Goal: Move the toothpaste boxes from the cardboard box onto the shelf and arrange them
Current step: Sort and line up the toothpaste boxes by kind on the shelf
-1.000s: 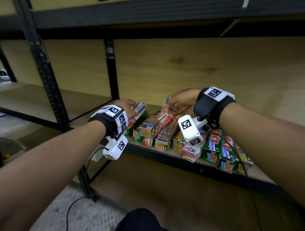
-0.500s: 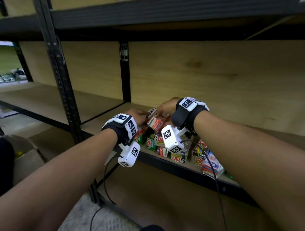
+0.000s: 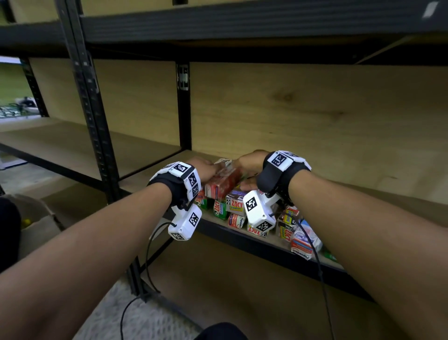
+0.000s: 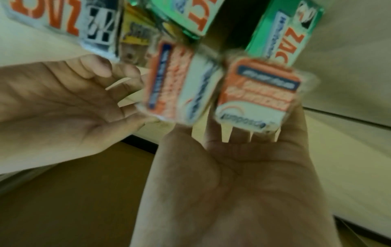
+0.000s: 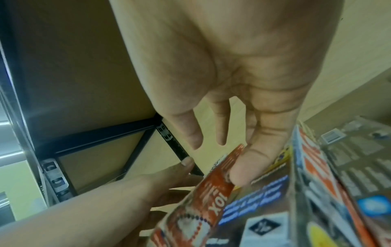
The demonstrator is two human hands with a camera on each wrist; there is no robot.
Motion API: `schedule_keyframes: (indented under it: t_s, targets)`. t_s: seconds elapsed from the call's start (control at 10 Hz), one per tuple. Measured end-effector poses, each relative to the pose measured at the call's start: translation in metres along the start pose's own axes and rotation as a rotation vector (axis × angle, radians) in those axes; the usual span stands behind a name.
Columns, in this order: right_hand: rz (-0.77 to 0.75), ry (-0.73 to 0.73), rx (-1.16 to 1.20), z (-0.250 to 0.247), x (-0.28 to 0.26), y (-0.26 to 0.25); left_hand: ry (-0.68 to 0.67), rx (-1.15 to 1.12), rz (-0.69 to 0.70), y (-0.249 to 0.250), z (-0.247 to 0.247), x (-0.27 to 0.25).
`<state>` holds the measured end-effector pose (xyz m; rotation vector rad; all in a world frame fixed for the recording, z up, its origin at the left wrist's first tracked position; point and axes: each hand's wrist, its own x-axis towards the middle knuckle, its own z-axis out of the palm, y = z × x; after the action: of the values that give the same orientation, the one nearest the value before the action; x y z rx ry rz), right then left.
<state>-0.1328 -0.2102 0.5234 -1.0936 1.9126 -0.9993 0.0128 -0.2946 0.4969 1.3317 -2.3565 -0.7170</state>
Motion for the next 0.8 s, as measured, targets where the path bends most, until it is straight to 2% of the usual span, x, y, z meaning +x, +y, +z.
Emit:
schedule_keyframes:
  t_s: [0.2,0.5,0.7,0.8]
  targets:
    - [0.004,0.075,-0.089,-0.041,-0.023,0.013,0.008,0.194,0.093,0.039,-0.008,-0.022]
    - [0.047,0.209,-0.212,-0.114,-0.089,0.048,-0.039,0.216,0.271,0.118,0.019,-0.062]
    - [0.075,0.302,-0.320,-0.165,-0.133,0.083,-0.176,0.228,0.372,0.170,0.057,-0.086]
    - [0.150,0.329,-0.427,-0.181,-0.148,0.101,-0.240,0.246,0.400,0.191,0.078,-0.095]
